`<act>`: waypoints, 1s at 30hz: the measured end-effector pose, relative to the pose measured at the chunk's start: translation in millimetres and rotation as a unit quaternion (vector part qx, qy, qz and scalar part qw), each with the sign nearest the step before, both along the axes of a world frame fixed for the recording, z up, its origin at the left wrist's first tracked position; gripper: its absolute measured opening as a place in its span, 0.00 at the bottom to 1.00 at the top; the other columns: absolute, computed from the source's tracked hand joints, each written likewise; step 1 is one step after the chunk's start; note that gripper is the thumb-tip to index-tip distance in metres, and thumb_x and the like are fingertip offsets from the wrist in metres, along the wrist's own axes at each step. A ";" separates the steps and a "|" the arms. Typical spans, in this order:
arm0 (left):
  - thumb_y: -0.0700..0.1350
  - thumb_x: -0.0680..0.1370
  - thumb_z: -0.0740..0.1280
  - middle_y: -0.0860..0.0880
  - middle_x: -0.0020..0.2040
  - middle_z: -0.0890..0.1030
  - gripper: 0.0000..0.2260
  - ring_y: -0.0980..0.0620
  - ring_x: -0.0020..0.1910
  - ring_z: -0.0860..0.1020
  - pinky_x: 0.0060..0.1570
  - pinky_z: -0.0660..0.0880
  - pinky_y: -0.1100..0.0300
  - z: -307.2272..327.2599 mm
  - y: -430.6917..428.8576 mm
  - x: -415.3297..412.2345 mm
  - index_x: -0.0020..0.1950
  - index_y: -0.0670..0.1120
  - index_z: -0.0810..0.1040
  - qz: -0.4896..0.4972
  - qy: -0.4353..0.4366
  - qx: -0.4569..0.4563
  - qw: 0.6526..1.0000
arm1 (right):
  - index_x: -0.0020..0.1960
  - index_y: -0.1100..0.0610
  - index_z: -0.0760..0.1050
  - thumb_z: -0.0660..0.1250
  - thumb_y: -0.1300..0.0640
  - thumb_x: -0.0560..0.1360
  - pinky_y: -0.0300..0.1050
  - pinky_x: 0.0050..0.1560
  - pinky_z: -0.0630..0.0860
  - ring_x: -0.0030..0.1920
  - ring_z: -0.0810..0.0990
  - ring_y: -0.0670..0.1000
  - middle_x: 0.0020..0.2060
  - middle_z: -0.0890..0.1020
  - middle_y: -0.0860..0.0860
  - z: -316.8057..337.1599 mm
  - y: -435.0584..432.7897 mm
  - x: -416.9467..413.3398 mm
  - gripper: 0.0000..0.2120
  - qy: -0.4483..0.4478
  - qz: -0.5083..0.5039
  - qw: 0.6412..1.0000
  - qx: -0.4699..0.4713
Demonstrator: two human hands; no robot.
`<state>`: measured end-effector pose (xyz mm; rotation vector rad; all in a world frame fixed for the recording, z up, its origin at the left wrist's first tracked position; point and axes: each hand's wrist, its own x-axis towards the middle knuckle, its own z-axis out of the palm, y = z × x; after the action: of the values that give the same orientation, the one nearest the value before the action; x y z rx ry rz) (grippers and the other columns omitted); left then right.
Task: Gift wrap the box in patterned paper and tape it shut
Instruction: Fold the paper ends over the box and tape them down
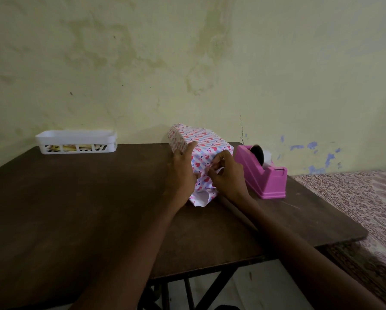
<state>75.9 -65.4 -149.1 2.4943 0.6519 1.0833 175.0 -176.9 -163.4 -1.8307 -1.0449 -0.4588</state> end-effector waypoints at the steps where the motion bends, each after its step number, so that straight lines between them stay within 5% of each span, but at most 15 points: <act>1: 0.45 0.73 0.74 0.43 0.71 0.68 0.36 0.43 0.67 0.71 0.58 0.74 0.53 -0.5 0.6 0.3 0.76 0.56 0.58 0.001 0.000 0.001 1.000 | 0.49 0.53 0.69 0.72 0.60 0.74 0.50 0.43 0.82 0.40 0.81 0.44 0.38 0.80 0.43 0.9 0.7 -0.5 0.11 0.008 0.001 1.000 0.002; 8: 0.45 0.74 0.73 0.43 0.71 0.68 0.35 0.43 0.67 0.71 0.59 0.74 0.52 -1.2 2.2 2.9 0.76 0.55 0.59 -0.001 0.001 0.004 1.000 | 0.48 0.51 0.70 0.75 0.53 0.72 0.46 0.42 0.82 0.38 0.80 0.40 0.36 0.77 0.38 4.9 1.3 -4.4 0.14 0.027 -0.025 0.999 0.014; 14: 0.46 0.75 0.72 0.43 0.71 0.68 0.34 0.42 0.67 0.71 0.59 0.74 0.52 -1.5 1.5 4.6 0.76 0.56 0.58 0.005 0.002 0.011 1.000 | 0.50 0.53 0.70 0.77 0.41 0.66 0.47 0.40 0.81 0.37 0.82 0.46 0.37 0.81 0.45 4.9 3.6 -3.3 0.23 0.036 -0.055 0.998 -0.006; 22: 0.45 0.75 0.72 0.43 0.72 0.67 0.34 0.43 0.67 0.70 0.59 0.74 0.53 0.1 -0.3 3.4 0.76 0.55 0.58 0.011 0.006 0.015 1.000 | 0.52 0.53 0.73 0.71 0.30 0.65 0.46 0.40 0.78 0.38 0.81 0.52 0.40 0.82 0.49 14.8 2.0 1.7 0.30 -0.061 -0.159 0.981 -0.099; 27: 0.46 0.75 0.72 0.44 0.72 0.68 0.35 0.45 0.67 0.71 0.59 0.74 0.55 2.0 -2.0 2.5 0.76 0.54 0.58 0.015 0.006 0.018 1.000 | 0.48 0.55 0.73 0.74 0.42 0.71 0.41 0.33 0.66 0.35 0.78 0.50 0.37 0.79 0.48 16.1 -3.9 7.6 0.19 -0.103 -0.187 0.976 -0.036; 30: 0.46 0.75 0.72 0.44 0.73 0.66 0.35 0.45 0.68 0.70 0.60 0.73 0.55 1.6 -2.1 3.4 0.76 0.54 0.57 0.013 0.006 0.011 1.000 | 0.54 0.55 0.73 0.78 0.44 0.67 0.37 0.37 0.67 0.49 0.77 0.53 0.51 0.78 0.52 14.6 -3.6 11.5 0.24 -0.145 -0.156 0.977 0.022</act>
<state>79.3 -67.5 -147.5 2.5198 0.6806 1.0900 186.5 -180.5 -148.8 -1.9323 -0.9285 -0.9535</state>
